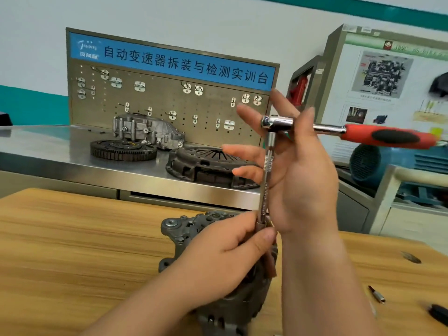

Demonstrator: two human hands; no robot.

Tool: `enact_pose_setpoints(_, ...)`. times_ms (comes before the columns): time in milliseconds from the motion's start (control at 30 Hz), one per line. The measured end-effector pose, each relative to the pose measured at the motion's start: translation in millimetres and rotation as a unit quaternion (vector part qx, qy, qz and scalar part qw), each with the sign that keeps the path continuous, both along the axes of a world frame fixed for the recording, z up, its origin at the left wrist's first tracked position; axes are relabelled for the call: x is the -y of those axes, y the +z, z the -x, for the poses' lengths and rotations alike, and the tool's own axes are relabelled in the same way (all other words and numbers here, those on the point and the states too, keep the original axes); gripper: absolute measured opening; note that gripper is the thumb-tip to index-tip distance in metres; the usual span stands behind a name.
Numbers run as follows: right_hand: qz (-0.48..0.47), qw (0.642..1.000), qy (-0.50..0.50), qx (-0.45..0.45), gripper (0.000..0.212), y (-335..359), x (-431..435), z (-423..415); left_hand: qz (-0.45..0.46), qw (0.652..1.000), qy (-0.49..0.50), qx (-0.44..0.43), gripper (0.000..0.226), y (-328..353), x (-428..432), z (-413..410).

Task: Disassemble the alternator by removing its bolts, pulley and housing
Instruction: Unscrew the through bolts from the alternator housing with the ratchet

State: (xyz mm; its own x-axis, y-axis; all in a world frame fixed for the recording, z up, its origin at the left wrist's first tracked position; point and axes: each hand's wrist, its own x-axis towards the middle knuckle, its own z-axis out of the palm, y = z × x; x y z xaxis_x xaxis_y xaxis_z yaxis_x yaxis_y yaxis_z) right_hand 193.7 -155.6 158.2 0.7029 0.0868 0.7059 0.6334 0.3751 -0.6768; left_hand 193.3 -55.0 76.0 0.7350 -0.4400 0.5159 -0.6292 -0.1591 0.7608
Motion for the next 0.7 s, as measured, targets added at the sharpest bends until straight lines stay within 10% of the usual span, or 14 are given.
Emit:
enact_pose_setpoints(233, 0.065, 0.989, -0.016, -0.135, 0.062, -6, 19, 3, -0.06, 0.998, -0.014, 0.008, 0.025, 6, -4, 2)
enact_pose_setpoints(700, 0.307, 0.906, -0.274, -0.101, 0.018, -85, 46, 59, 0.066, 0.998, 0.02, 0.004, 0.025, 6, -9, 0)
